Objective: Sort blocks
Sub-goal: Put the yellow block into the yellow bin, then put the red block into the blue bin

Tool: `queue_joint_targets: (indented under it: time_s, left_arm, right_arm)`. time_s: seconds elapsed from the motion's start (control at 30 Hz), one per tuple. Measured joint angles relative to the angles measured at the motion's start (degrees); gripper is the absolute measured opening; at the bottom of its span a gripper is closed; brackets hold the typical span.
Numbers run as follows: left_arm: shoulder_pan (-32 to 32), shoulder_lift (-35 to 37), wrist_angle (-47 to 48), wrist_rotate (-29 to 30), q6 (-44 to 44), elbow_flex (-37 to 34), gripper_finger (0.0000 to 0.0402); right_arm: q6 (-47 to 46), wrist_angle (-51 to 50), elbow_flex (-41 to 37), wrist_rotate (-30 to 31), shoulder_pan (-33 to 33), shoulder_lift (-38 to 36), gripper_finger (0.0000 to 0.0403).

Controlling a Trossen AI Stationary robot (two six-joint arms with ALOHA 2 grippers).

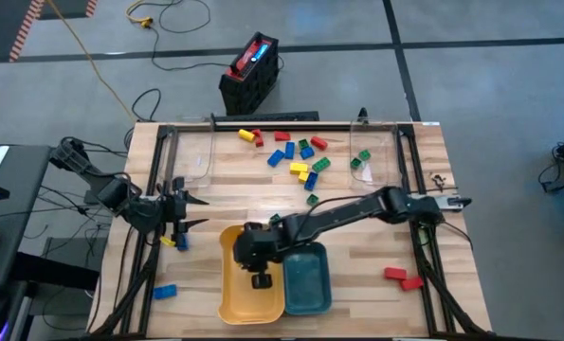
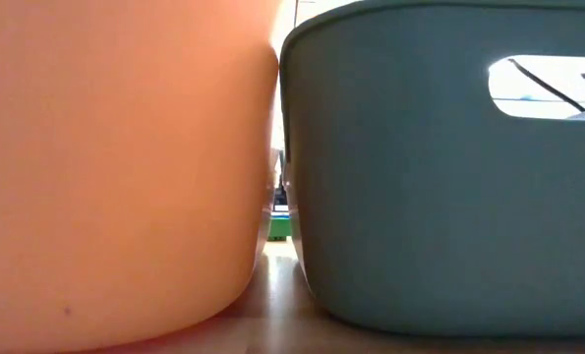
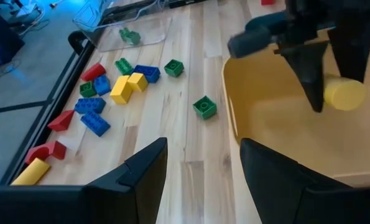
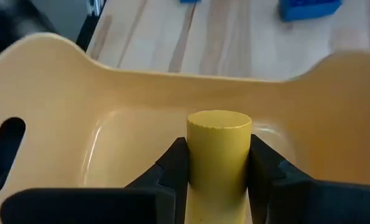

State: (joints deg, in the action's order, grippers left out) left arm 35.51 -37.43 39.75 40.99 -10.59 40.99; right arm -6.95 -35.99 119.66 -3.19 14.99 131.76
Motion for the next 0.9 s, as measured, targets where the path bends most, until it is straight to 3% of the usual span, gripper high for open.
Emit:
queue_joint_targets:
  time_s: [0.4, 0.73, 0.9]
  left_arm:
    - [0.0, 0.0, 0.0, 0.0, 0.0, 0.0, 0.0199]
    - [0.0, 0.0, 0.1, 0.0, 0.1, 0.0, 0.0199]
    - [0.0, 0.0, 0.1, 0.0, 0.1, 0.0, 0.0199]
  right_arm:
    - [1.0, -6.5, 3.5, -0.2, -0.1, 2.5, 0.0116]
    - [1.0, -9.1, 2.9, -0.2, -0.5, 2.6, 0.0192]
    - [1.4, -9.4, 2.9, -0.1, -0.6, 2.4, 0.0207]
